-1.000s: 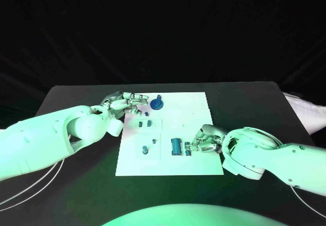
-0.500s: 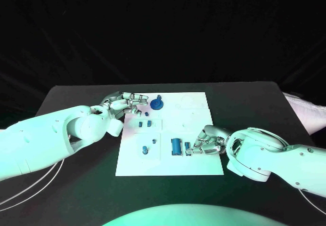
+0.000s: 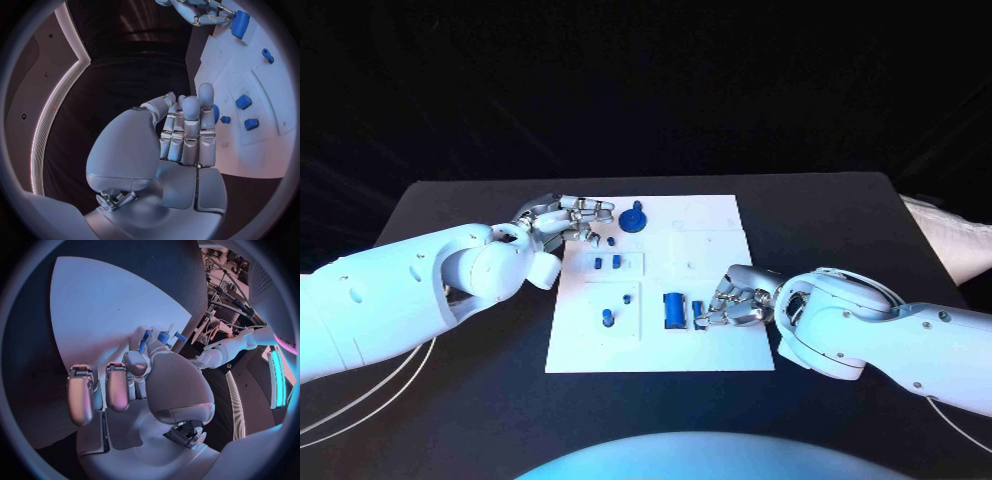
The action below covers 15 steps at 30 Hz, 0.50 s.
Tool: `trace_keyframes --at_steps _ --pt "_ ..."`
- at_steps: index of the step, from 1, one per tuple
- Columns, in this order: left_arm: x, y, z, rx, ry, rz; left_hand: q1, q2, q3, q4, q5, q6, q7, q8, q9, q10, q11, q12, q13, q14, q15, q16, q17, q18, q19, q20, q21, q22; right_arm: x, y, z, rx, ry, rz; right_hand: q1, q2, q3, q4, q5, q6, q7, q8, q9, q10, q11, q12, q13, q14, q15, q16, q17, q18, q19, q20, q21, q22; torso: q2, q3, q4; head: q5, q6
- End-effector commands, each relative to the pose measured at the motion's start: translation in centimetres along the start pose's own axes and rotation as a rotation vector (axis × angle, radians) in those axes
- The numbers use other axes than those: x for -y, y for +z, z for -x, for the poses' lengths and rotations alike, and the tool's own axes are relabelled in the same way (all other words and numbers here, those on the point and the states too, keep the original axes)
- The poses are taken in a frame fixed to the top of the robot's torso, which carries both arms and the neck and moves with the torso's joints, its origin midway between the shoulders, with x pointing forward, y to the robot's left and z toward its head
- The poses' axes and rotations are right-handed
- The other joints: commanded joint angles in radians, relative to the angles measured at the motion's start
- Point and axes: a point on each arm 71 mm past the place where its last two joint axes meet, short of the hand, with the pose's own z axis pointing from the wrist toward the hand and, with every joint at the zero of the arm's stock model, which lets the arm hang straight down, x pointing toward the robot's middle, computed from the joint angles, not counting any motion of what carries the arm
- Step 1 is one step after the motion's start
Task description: Assemble the parts on the task board
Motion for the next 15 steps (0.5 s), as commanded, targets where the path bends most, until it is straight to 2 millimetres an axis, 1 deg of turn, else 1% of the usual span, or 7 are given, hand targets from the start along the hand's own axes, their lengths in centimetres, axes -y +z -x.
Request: trace_keyframes --at_steps 1,5,8,11,12,15 --pt "0.1 0.0 -0.2 -0.021 -0.001 -0.009 0.005 0.004 0.002 -0.007 0.006 -0.006 -0.002 0.005 -0.002 -0.005 0.002 0.003 0.001 -0.007 -0.001 -0.004 -0.002 0.019 -0.001 0.004 -0.006 -0.001 0.2 0.2 -0.4 -0.018 -0.036 -0.009 0.009 0.001 0.0 -0.006 0.0 -0.007 0.0 -0.004 -0.003 0.002 0.001 -0.004 0.001 0.061 -0.005 -0.007 0.018 -0.01 0.035 -0.004 0.002 0.139 0.0 0.0003 -0.0013 0.001 -0.001" --pt "0.1 0.0 -0.2 -0.021 -0.001 -0.01 0.005 0.004 0.002 -0.007 0.006 -0.006 -0.002 0.005 -0.002 -0.005 0.002 0.003 0.001 -0.007 -0.001 -0.004 -0.002 0.019 -0.001 0.004 -0.006 -0.001 0.1 0.2 -0.5 -0.012 -0.038 -0.005 0.013 0.003 0.0 -0.009 0.002 -0.007 0.0 -0.004 -0.003 0.002 0.001 -0.005 0.0 0.061 -0.005 -0.007 0.018 -0.01 0.035 -0.004 0.003 0.14 -0.001 -0.0005 -0.0017 0.0 -0.003" --pt "0.1 0.0 -0.2 -0.021 -0.001 -0.01 0.005 0.004 0.002 -0.007 0.006 -0.006 -0.002 0.005 -0.002 -0.005 0.002 0.003 0.001 -0.007 -0.001 -0.004 -0.002 0.019 -0.001 0.004 -0.006 -0.001 -0.1 0.2 -0.4 0.004 -0.03 0.012 0.014 0.003 0.0 -0.009 0.002 -0.008 0.0 -0.004 -0.003 0.001 0.001 -0.006 0.0 0.061 -0.005 -0.008 0.017 -0.01 0.034 -0.004 0.002 0.139 -0.001 -0.0005 -0.0014 0.0 -0.001" --pt "0.1 0.0 -0.2 -0.02 -0.001 -0.01 0.005 0.004 0.002 -0.007 0.006 -0.006 -0.002 0.005 -0.002 -0.005 0.002 0.003 0.001 -0.007 -0.001 -0.004 -0.002 0.019 -0.001 0.004 -0.006 -0.001 -0.3 -0.1 -0.2 0.027 0.008 0.048 0.003 -0.004 -0.015 -0.004 0.004 -0.01 0.003 -0.006 -0.003 -0.001 0.003 -0.011 -0.002 0.06 -0.004 -0.011 0.013 -0.009 0.033 -0.003 0.0 0.136 -0.002 -0.0001 -0.0019 -0.002 0.001" --pt "0.1 0.0 -0.2 -0.019 -0.001 -0.01 0.005 0.004 0.002 -0.007 0.006 -0.006 -0.002 0.005 -0.002 -0.005 0.002 0.003 0.001 -0.007 -0.001 -0.004 -0.002 0.019 -0.001 0.004 -0.006 -0.001 -0.5 -0.2 -0.1 0.03 0.038 0.078 -0.003 -0.007 -0.024 -0.001 0.007 -0.014 0.005 -0.008 -0.003 -0.004 0.005 -0.02 -0.007 0.059 -0.003 -0.014 0.009 -0.008 0.03 -0.003 -0.003 0.132 -0.003 -0.0009 -0.0024 -0.003 0.004" --pt "0.1 0.1 -0.2 -0.018 -0.001 -0.011 0.005 0.004 0.002 -0.007 0.006 -0.006 -0.002 0.005 -0.002 -0.005 0.002 0.003 0.001 -0.007 -0.001 -0.004 -0.002 0.019 -0.001 0.004 -0.006 -0.001 -0.8 -0.5 0.3 0.03 0.072 0.136 -0.005 -0.01 -0.035 0.001 0.012 -0.026 0.009 -0.014 -0.005 -0.016 0.009 -0.046 -0.021 0.057 0.0 -0.022 -0.001 -0.006 0.024 -0.001 -0.01 0.122 -0.004 -0.0018 -0.0025 -0.005 0.008"
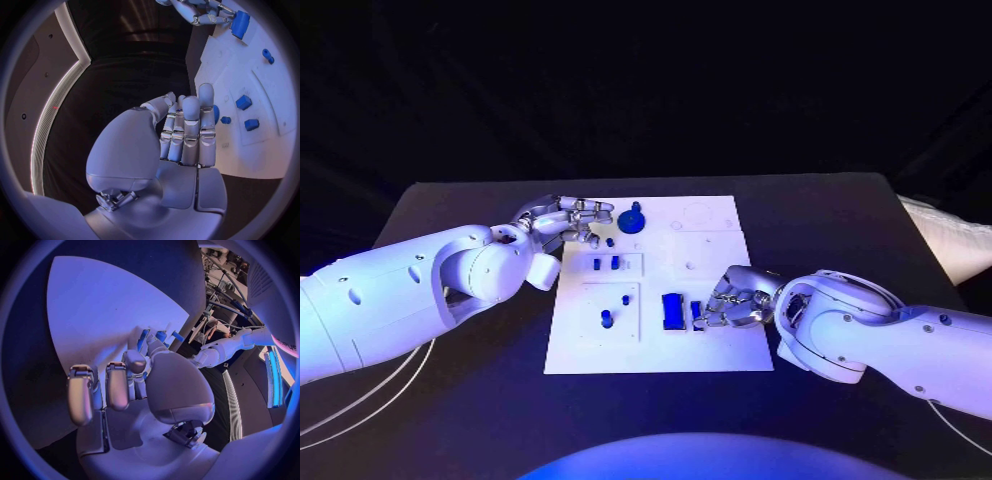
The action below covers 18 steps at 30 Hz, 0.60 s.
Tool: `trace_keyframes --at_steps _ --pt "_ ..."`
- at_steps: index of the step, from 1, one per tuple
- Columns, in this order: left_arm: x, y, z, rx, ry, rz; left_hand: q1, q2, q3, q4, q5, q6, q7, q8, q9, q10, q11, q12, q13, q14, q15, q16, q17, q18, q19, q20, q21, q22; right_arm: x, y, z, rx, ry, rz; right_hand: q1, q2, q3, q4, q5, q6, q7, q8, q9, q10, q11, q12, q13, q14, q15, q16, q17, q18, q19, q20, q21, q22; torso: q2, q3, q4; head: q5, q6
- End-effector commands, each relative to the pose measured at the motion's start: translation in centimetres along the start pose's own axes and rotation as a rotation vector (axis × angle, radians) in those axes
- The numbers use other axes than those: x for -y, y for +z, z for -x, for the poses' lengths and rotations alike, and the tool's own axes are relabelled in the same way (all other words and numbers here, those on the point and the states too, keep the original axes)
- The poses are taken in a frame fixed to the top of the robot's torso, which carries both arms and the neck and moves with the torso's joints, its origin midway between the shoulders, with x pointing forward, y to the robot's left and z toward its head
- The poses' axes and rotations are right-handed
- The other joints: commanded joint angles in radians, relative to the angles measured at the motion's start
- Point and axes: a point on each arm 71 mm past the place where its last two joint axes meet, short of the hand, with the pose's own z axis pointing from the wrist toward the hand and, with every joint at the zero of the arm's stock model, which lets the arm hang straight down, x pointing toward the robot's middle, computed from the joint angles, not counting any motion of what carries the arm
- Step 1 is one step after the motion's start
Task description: Assemble the parts on the task board
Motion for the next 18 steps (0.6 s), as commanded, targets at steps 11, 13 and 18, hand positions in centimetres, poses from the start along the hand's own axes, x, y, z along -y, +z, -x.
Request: trace_keyframes --at_steps 11,13,18 --pt "-0.1 0.3 -0.1 0.021 -0.034 -0.038 -0.026 -0.008 -0.019 0.006 0.004 -0.012 -0.001 0.008 -0.003 -0.015 0.003 0.01 0.002 -0.058 0.006 -0.057 -0.071 0.018 -0.023 0.01 -0.026 -0.012 -0.3 0.2 6.9 0.121 0.339 0.279 0.1 0.018 -0.032 -0.054 -0.035 -0.085 0.031 -0.035 -0.004 -0.17 0.03 -0.39 -0.247 0.015 0.022 -0.144 -0.151 0.032 -0.067 0.016 -0.122 -0.03 -0.02 -0.0086 0.004 -0.017 0.032" --pt "0.0 0.4 0.1 0.048 -0.027 -0.049 -0.041 -0.021 -0.032 0.011 0.005 -0.02 0.003 0.008 -0.004 -0.038 0.009 0.002 -0.004 -0.131 0.018 -0.129 -0.106 0.017 -0.087 0.017 -0.076 -0.039 0.4 0.7 8.3 0.159 0.446 0.301 0.154 0.04 -0.009 -0.082 -0.066 -0.109 0.042 -0.047 -0.008 -0.207 0.046 -0.502 -0.348 -0.054 0.033 -0.357 -0.366 0.069 -0.18 0.03 -0.282 -0.224 -0.027 -0.0105 0.0038 -0.02 0.042" --pt "0.3 0.4 0.8 0.1 -0.051 -0.1 -0.04 -0.015 -0.042 0.016 0.001 -0.038 0.008 0.008 -0.006 -0.08 0.034 -0.024 -0.032 -0.228 0.053 -0.391 -0.25 0.01 -0.238 0.053 -0.22 -0.142 2.1 2.5 11.2 0.236 0.647 0.377 0.224 0.051 0.049 -0.126 -0.071 -0.18 0.1 -0.078 -0.028 -0.328 0.103 -0.713 -0.569 -0.251 0.087 -0.795 -0.702 0.136 -0.442 0.072 -0.706 -0.639 -0.045 -0.015 -0.0056 -0.018 0.076"
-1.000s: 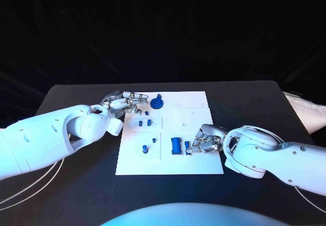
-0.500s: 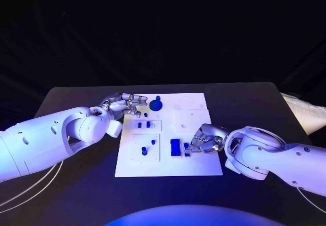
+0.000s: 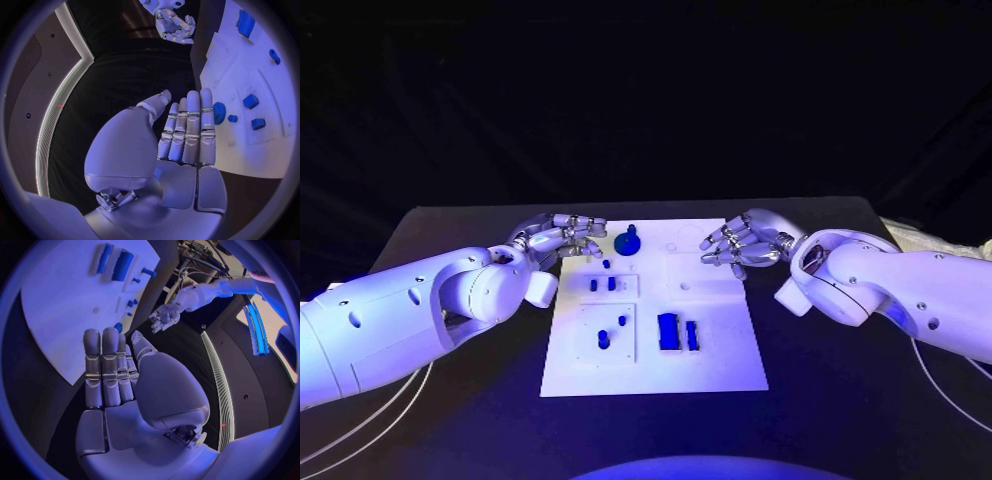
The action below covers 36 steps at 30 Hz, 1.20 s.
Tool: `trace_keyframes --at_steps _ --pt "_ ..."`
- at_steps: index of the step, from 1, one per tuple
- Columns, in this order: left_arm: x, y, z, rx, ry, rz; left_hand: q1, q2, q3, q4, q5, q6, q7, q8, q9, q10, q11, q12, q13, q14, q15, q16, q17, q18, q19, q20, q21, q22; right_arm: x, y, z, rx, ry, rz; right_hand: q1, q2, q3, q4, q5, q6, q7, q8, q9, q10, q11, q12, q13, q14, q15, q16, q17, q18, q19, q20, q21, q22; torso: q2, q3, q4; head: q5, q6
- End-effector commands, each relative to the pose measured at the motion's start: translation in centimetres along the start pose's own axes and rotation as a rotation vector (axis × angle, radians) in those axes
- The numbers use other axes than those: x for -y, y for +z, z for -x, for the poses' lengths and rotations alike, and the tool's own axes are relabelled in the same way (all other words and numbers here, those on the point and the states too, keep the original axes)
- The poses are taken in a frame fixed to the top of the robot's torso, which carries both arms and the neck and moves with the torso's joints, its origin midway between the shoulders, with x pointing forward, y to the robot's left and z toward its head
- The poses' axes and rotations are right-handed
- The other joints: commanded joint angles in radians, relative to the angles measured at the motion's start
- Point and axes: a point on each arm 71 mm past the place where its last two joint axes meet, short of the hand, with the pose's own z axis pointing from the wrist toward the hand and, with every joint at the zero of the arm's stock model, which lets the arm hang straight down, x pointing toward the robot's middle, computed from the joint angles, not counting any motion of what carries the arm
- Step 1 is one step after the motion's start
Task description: Assemble the parts on the task board
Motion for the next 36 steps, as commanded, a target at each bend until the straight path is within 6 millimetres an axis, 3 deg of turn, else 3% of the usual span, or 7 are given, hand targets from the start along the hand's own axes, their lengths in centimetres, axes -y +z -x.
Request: trace_keyframes --at_steps 1,20,21,29,32,35,36 --pt "0.6 0.1 0.6 0.061 -0.036 -0.081 -0.001 0.011 -0.004 0.001 0.001 -0.009 -0.002 0.004 -0.001 -0.005 0.003 -0.009 -0.013 -0.035 0.021 -0.134 -0.07 0.009 -0.064 0.018 -0.065 -0.051 -0.2 1.2 1.5 0.063 0.298 0.143 0.018 0.0 0.03 -0.014 -0.012 -0.032 0.026 -0.007 -0.014 -0.042 0.035 -0.095 -0.123 -0.08 0.033 -0.162 -0.094 0.01 -0.076 0.032 -0.152 -0.11 -0.022 -0.0052 -0.0083 0.001 0.028" --pt "2.3 2.4 2.4 0.188 -0.046 -0.195 0.017 0.017 -0.005 -0.004 -0.001 0.017 -0.019 -0.042 -0.004 0.01 0.026 -0.109 -0.042 -0.021 0.08 -0.539 -0.264 0.022 -0.213 0.103 -0.242 -0.37 1.8 7.3 2.9 0.166 0.517 0.172 -0.036 -0.016 0.177 -0.11 -0.018 -0.02 0.041 -0.009 -0.131 0.012 0.071 -0.23 -0.597 -0.086 0.097 -0.608 -0.487 0.014 -0.024 0.098 -0.59 -0.46 -0.08 -0.0039 -0.024 0.015 0.097" --pt "1.9 2.3 2.2 0.155 -0.034 -0.151 -0.397 0.052 -0.128 0.011 -0.089 -0.295 -0.071 -0.113 -0.072 -0.32 -0.023 -0.173 -0.105 -0.323 0.041 -0.595 -0.311 -0.037 -0.458 0.025 -0.305 -0.542 2.1 7.1 3.1 0.193 0.458 0.119 -0.441 -0.007 0.104 -0.05 -0.048 -0.319 -0.016 -0.073 -0.176 -0.321 0.03 -0.315 -0.628 -0.445 0.011 -0.699 -0.542 -0.045 -0.343 0.043 -0.679 -0.546 -0.073 -0.0063 -0.0208 0.012 0.092" --pt "1.3 1.8 1.4 0.195 -0.019 -0.167 -0.639 0.14 -0.205 0.011 -0.089 -0.478 -0.1 -0.113 -0.072 -0.521 -0.047 -0.173 -0.105 -0.499 -0.054 -0.631 -0.34 -0.054 -0.606 -0.019 -0.305 -0.649 1.6 6.6 2.0 0.239 0.498 0.129 -0.689 -0.007 0.064 -0.05 -0.122 -0.49 -0.049 -0.073 -0.204 -0.515 0.005 -0.315 -0.705 -0.651 0.011 -0.699 -0.577 -0.062 -0.526 0.011 -0.734 -0.6 -0.093 -0.0031 -0.0259 0.031 0.132" --pt "1.0 1.4 0.9 0.22 -0.008 -0.177 -0.703 0.14 -0.225 0.011 -0.089 -0.526 -0.108 -0.113 -0.072 -0.574 -0.055 -0.173 -0.105 -0.546 -0.054 -0.641 -0.348 -0.065 -0.645 -0.03 -0.305 -0.676 1.4 6.3 1.2 0.268 0.522 0.131 -0.75 -0.007 0.054 -0.05 -0.122 -0.534 -0.058 -0.073 -0.211 -0.564 -0.066 -0.315 -0.705 -0.704 0.011 -0.699 -0.585 -0.073 -0.573 0.003 -0.747 -0.613 -0.102 -0.0016 -0.0284 0.04 0.151" --pt "0.5 0.8 0.1 0.257 0.009 -0.193 -0.775 0.14 -0.247 0.011 -0.089 -0.581 -0.117 -0.113 -0.072 -0.633 -0.128 -0.173 -0.105 -0.598 -0.054 -0.65 -0.422 -0.076 -0.688 -0.044 -0.305 -0.707 1.0 5.7 0.1 0.311 0.557 0.131 -0.824 -0.007 0.04 -0.05 -0.122 -0.588 -0.068 -0.073 -0.282 -0.625 -0.066 -0.315 -0.705 -0.769 0.011 -0.699 -0.595 -0.082 -0.631 -0.007 -0.763 -0.628 -0.11 -0.0003 -0.0303 0.048 0.167" --pt "0.2 0.4 -0.4 0.279 0.02 -0.203 -0.805 0.14 -0.257 0.011 -0.089 -0.604 -0.188 -0.113 -0.072 -0.657 -0.128 -0.173 -0.105 -0.621 -0.054 -0.655 -0.422 -0.076 -0.707 -0.049 -0.305 -0.72 0.7 5.3 -0.5 0.337 0.576 0.128 -0.855 -0.007 0.034 -0.05 -0.122 -0.611 -0.073 -0.073 -0.282 -0.65 -0.066 -0.315 -0.705 -0.797 0.011 -0.699 -0.599 -0.084 -0.656 -0.012 -0.77 -0.635 -0.112 0.0 -0.0309 0.05 0.171"
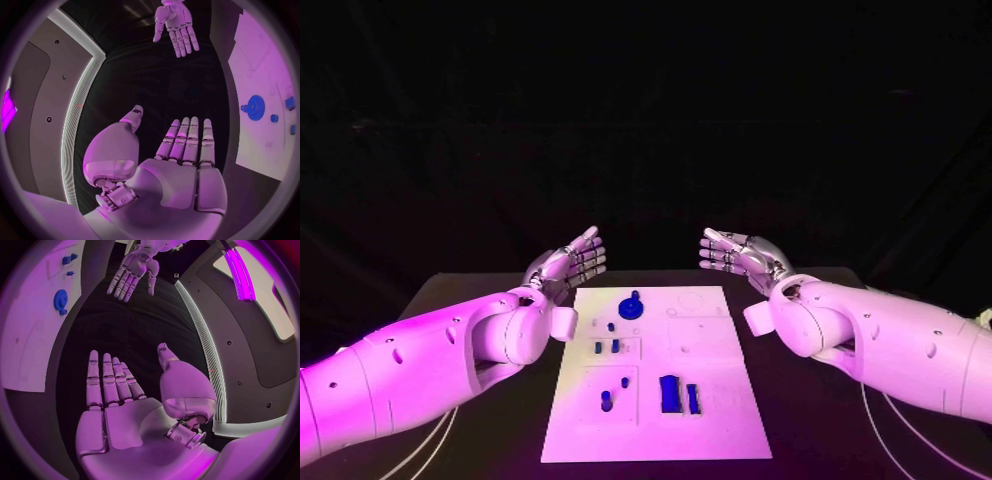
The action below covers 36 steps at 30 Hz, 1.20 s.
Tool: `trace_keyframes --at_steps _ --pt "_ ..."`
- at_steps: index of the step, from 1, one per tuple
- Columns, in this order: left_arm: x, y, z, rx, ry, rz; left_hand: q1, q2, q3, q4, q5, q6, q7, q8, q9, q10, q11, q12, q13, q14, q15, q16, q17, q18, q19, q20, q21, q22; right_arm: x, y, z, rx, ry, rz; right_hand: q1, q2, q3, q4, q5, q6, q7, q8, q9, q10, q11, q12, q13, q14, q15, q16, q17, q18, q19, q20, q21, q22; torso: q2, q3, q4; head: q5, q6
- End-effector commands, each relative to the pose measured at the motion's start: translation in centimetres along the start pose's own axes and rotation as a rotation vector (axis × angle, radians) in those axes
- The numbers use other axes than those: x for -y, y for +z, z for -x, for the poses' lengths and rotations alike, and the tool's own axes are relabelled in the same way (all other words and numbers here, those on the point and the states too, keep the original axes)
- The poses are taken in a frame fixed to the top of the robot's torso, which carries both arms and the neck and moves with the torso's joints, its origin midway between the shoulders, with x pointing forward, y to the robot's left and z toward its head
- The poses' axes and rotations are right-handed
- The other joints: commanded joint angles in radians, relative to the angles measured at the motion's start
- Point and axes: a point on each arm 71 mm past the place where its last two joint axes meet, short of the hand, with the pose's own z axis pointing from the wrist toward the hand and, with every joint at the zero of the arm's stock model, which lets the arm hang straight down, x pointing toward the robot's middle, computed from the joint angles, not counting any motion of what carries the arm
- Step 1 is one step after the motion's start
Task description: Assemble the parts on the task board
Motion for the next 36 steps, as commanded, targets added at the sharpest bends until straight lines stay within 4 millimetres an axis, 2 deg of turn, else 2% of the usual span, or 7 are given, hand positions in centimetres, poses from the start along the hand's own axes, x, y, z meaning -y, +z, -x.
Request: trace_keyframes --at_steps 1,2,3,7,8,9,36 --pt "0.1 -1.0 -0.4 0.117 0.066 -0.082 -0.242 0.026 -0.074 0.002 -0.011 -0.183 -0.092 -0.011 -0.007 -0.197 -0.066 -0.011 -0.006 -0.177 -0.039 -0.034 -0.071 -0.037 -0.146 -0.044 -0.012 -0.102 -0.1 -1.0 -0.6 0.15 0.048 0.033 -0.246 0.001 -0.043 0.006 -0.019 -0.177 -0.034 -0.01 -0.063 -0.2 -0.044 -0.011 -0.015 -0.214 -0.009 -0.012 -0.103 -0.037 -0.191 -0.033 -0.053 -0.052 -0.015 0.0026 -0.0039 0.009 0.021" --pt "0.0 -1.3 -0.6 0.13 0.074 -0.089 -0.263 0.026 -0.08 0.002 -0.011 -0.198 -0.092 -0.011 -0.007 -0.213 -0.066 -0.011 -0.006 -0.191 -0.039 -0.107 -0.071 -0.038 -0.158 -0.048 -0.012 -0.111 -0.1 -1.4 -1.0 0.167 0.058 0.032 -0.264 0.001 -0.047 0.006 -0.019 -0.191 -0.037 -0.01 -0.063 -0.215 -0.044 -0.011 -0.015 -0.231 -0.009 -0.012 -0.103 -0.037 -0.206 -0.103 -0.057 -0.056 -0.015 0.0027 -0.004 0.009 0.021" --pt "-0.1 -1.6 -0.9 0.141 0.08 -0.095 -0.282 0.026 -0.086 0.002 -0.011 -0.213 -0.092 -0.011 -0.007 -0.229 -0.066 -0.011 -0.006 -0.206 -0.039 -0.107 -0.071 -0.047 -0.169 -0.052 -0.012 -0.119 0.0 -1.7 -1.3 0.182 0.067 0.031 -0.285 0.001 -0.052 0.006 -0.019 -0.206 -0.107 -0.01 -0.063 -0.232 -0.044 -0.011 -0.015 -0.249 -0.009 -0.012 -0.103 -0.043 -0.222 -0.103 -0.061 -0.06 -0.015 0.0027 -0.004 0.009 0.021" --pt "-0.5 -2.8 -1.7 0.182 0.106 -0.119 -0.36 0.026 -0.11 0.002 -0.011 -0.272 -0.092 -0.011 -0.007 -0.293 -0.066 -0.011 -0.006 -0.262 -0.039 -0.107 -0.071 -0.048 -0.217 -0.066 -0.012 -0.152 0.1 -2.9 -2.5 0.236 0.094 0.023 -0.364 0.001 -0.066 0.006 -0.019 -0.263 -0.107 -0.01 -0.063 -0.296 -0.044 -0.011 -0.015 -0.318 -0.009 -0.012 -0.103 -0.048 -0.283 -0.103 -0.079 -0.077 -0.015 0.0027 -0.004 0.009 0.021" --pt "-0.5 -3.0 -1.8 0.188 0.111 -0.123 -0.377 0.026 -0.115 0.002 -0.011 -0.285 -0.092 -0.011 -0.007 -0.306 -0.066 -0.011 -0.006 -0.275 -0.039 -0.107 -0.071 -0.124 -0.227 -0.069 -0.012 -0.159 0.1 -3.1 -2.7 0.245 0.098 0.021 -0.379 0.001 -0.067 0.006 -0.019 -0.273 -0.107 -0.01 -0.063 -0.309 -0.044 -0.011 -0.015 -0.331 -0.009 -0.012 -0.103 -0.049 -0.295 -0.103 -0.082 -0.08 -0.015 0.0027 -0.004 0.009 0.021" --pt "-0.5 -3.1 -1.9 0.194 0.115 -0.126 -0.392 0.026 -0.12 0.002 -0.011 -0.296 -0.092 -0.011 -0.007 -0.318 -0.066 -0.011 -0.006 -0.285 -0.039 -0.107 -0.071 -0.124 -0.235 -0.14 -0.012 -0.166 0.1 -3.3 -2.9 0.253 0.102 0.019 -0.394 0.001 -0.139 0.006 -0.019 -0.284 -0.107 -0.01 -0.063 -0.322 -0.044 -0.011 -0.015 -0.344 -0.009 -0.012 -0.103 -0.123 -0.307 -0.103 -0.085 -0.083 -0.015 0.0027 -0.004 0.009 0.021" --pt "-0.6 -3.6 -2.2 0.209 0.126 -0.136 -0.639 0.026 -0.233 0.002 -0.011 -0.482 -0.092 -0.011 -0.007 -0.519 -0.066 -0.011 -0.006 -0.465 -0.039 -0.107 -0.071 -0.124 -0.38 -0.14 -0.012 -0.321 0.1 -3.9 -3.4 0.276 0.111 0.012 -0.645 0.001 -0.139 0.006 -0.019 -0.464 -0.107 -0.01 -0.063 -0.525 -0.044 -0.011 -0.015 -0.564 -0.009 -0.012 -0.103 -0.123 -0.501 -0.103 -0.166 -0.162 -0.015 0.0027 -0.004 0.009 0.021"
